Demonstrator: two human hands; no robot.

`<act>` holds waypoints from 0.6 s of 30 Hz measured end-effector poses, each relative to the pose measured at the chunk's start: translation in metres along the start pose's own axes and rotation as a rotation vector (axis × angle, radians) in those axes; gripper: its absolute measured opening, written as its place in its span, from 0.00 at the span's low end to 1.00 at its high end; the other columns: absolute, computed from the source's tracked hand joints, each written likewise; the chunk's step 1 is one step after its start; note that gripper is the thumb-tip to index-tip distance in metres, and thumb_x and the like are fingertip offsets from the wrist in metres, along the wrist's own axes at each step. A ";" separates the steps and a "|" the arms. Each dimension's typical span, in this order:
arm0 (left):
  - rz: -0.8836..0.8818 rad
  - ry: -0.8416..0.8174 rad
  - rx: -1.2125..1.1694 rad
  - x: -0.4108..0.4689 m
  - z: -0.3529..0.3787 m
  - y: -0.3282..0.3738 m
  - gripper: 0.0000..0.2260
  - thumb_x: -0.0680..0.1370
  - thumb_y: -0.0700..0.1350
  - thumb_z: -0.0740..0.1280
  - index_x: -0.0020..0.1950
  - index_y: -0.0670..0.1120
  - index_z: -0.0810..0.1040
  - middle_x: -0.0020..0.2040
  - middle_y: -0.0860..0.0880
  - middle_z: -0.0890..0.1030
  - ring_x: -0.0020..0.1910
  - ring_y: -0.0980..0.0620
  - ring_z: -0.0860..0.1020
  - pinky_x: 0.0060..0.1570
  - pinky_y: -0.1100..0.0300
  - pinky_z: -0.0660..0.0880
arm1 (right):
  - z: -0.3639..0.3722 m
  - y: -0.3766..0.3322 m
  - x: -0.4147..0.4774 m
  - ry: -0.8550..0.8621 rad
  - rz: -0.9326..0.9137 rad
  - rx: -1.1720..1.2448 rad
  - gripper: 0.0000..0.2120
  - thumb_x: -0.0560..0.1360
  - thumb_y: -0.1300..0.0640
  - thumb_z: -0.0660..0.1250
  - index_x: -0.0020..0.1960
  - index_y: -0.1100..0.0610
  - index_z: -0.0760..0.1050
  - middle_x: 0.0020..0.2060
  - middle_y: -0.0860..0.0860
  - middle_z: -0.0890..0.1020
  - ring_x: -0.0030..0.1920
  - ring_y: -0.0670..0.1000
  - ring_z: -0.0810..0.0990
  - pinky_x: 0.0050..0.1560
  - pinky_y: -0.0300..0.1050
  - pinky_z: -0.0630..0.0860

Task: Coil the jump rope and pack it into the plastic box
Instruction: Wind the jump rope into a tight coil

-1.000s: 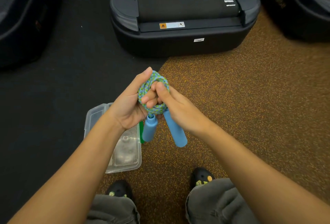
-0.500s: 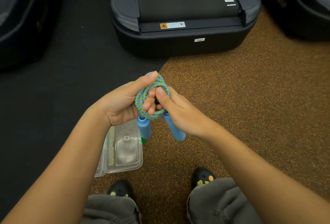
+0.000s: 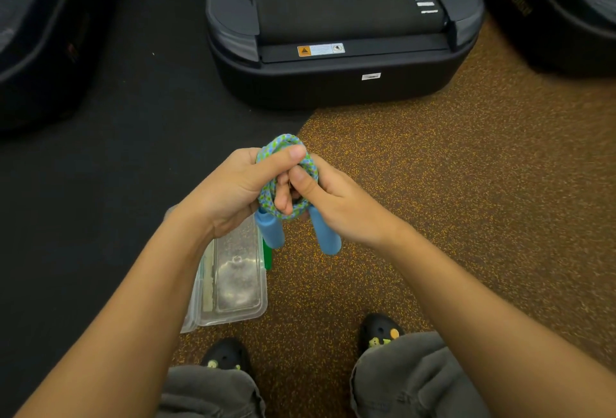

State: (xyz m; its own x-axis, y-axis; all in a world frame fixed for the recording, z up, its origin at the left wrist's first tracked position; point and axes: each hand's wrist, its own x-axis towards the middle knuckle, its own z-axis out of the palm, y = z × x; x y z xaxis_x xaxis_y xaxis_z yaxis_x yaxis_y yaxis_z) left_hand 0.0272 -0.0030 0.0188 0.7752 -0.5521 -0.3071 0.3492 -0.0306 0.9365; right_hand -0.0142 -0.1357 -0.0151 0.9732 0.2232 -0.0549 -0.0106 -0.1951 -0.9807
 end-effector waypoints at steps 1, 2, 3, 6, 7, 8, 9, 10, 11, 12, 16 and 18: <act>0.009 0.006 0.008 0.000 0.000 0.000 0.18 0.68 0.51 0.64 0.21 0.44 0.70 0.17 0.48 0.71 0.19 0.55 0.72 0.29 0.65 0.75 | 0.000 0.000 0.001 0.001 0.006 -0.001 0.14 0.75 0.42 0.57 0.46 0.52 0.71 0.42 0.56 0.79 0.43 0.52 0.78 0.50 0.55 0.76; 0.019 0.012 0.016 0.000 0.001 -0.001 0.18 0.68 0.52 0.64 0.21 0.44 0.70 0.18 0.48 0.71 0.19 0.55 0.72 0.29 0.65 0.75 | 0.000 0.001 0.001 0.007 0.015 -0.009 0.15 0.75 0.41 0.56 0.46 0.53 0.71 0.43 0.58 0.79 0.44 0.54 0.79 0.51 0.57 0.76; 0.028 0.020 0.022 0.000 0.002 -0.002 0.18 0.68 0.52 0.65 0.22 0.44 0.69 0.18 0.49 0.71 0.19 0.55 0.71 0.29 0.65 0.75 | -0.001 0.001 0.002 0.017 0.021 -0.016 0.16 0.74 0.41 0.56 0.46 0.53 0.71 0.44 0.60 0.79 0.46 0.56 0.79 0.52 0.59 0.75; 0.046 0.056 0.035 0.002 0.005 -0.005 0.18 0.68 0.51 0.66 0.23 0.42 0.69 0.18 0.49 0.71 0.20 0.56 0.71 0.28 0.66 0.74 | -0.004 0.001 0.002 0.028 0.031 -0.025 0.16 0.75 0.42 0.55 0.47 0.54 0.72 0.44 0.62 0.79 0.46 0.61 0.79 0.49 0.64 0.75; 0.052 0.066 0.041 0.003 0.006 -0.006 0.18 0.68 0.51 0.66 0.22 0.43 0.69 0.18 0.49 0.71 0.20 0.56 0.71 0.28 0.66 0.73 | -0.005 0.001 0.002 0.029 0.041 -0.029 0.16 0.75 0.44 0.55 0.47 0.56 0.71 0.45 0.63 0.79 0.46 0.61 0.79 0.47 0.64 0.76; 0.057 0.073 0.049 0.004 0.006 -0.007 0.18 0.68 0.51 0.66 0.22 0.44 0.70 0.18 0.49 0.71 0.21 0.56 0.71 0.29 0.65 0.74 | -0.006 0.001 0.002 0.031 0.046 -0.039 0.17 0.75 0.44 0.55 0.48 0.58 0.71 0.47 0.64 0.78 0.46 0.60 0.79 0.46 0.62 0.77; 0.058 0.077 0.055 0.004 0.007 -0.008 0.17 0.69 0.50 0.66 0.22 0.45 0.70 0.19 0.50 0.71 0.21 0.56 0.71 0.29 0.65 0.74 | -0.007 0.002 0.002 0.034 0.044 -0.051 0.18 0.75 0.44 0.55 0.49 0.58 0.71 0.48 0.65 0.77 0.46 0.60 0.79 0.46 0.61 0.78; 0.056 0.072 0.063 0.005 0.006 -0.008 0.17 0.71 0.48 0.66 0.22 0.46 0.71 0.19 0.50 0.71 0.22 0.56 0.71 0.30 0.65 0.74 | -0.008 0.002 0.002 0.035 0.041 -0.060 0.18 0.76 0.44 0.55 0.50 0.59 0.71 0.49 0.65 0.77 0.47 0.60 0.79 0.46 0.58 0.79; 0.051 0.066 0.074 0.005 0.006 -0.008 0.18 0.73 0.46 0.65 0.23 0.46 0.71 0.20 0.51 0.71 0.23 0.56 0.72 0.31 0.65 0.74 | -0.009 0.002 0.001 0.033 0.039 -0.071 0.18 0.76 0.45 0.55 0.51 0.60 0.71 0.49 0.65 0.76 0.48 0.60 0.79 0.46 0.56 0.80; 0.051 0.058 0.095 0.005 0.004 -0.008 0.17 0.75 0.44 0.65 0.25 0.45 0.71 0.21 0.51 0.72 0.24 0.56 0.72 0.31 0.65 0.74 | -0.010 0.002 0.001 0.033 0.035 -0.085 0.18 0.77 0.46 0.56 0.52 0.61 0.71 0.50 0.65 0.76 0.48 0.59 0.78 0.45 0.53 0.80; 0.040 0.048 0.206 0.004 -0.002 -0.008 0.08 0.72 0.47 0.67 0.41 0.42 0.79 0.37 0.47 0.79 0.37 0.53 0.79 0.42 0.59 0.77 | -0.008 0.000 -0.001 0.056 0.013 -0.172 0.19 0.77 0.47 0.57 0.56 0.63 0.70 0.49 0.61 0.75 0.46 0.55 0.76 0.48 0.54 0.76; 0.022 0.047 0.213 0.003 -0.002 -0.008 0.10 0.74 0.48 0.66 0.45 0.41 0.79 0.41 0.45 0.80 0.41 0.51 0.79 0.45 0.56 0.77 | -0.006 -0.001 -0.001 0.068 0.017 -0.187 0.19 0.78 0.48 0.57 0.56 0.63 0.69 0.49 0.61 0.75 0.45 0.54 0.75 0.49 0.57 0.76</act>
State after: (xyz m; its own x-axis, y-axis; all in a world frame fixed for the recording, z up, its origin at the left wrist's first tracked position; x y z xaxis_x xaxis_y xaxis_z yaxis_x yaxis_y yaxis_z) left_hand 0.0276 -0.0028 0.0102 0.8065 -0.5157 -0.2890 0.2168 -0.1968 0.9562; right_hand -0.0142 -0.1420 -0.0133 0.9866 0.1545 -0.0525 0.0092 -0.3738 -0.9275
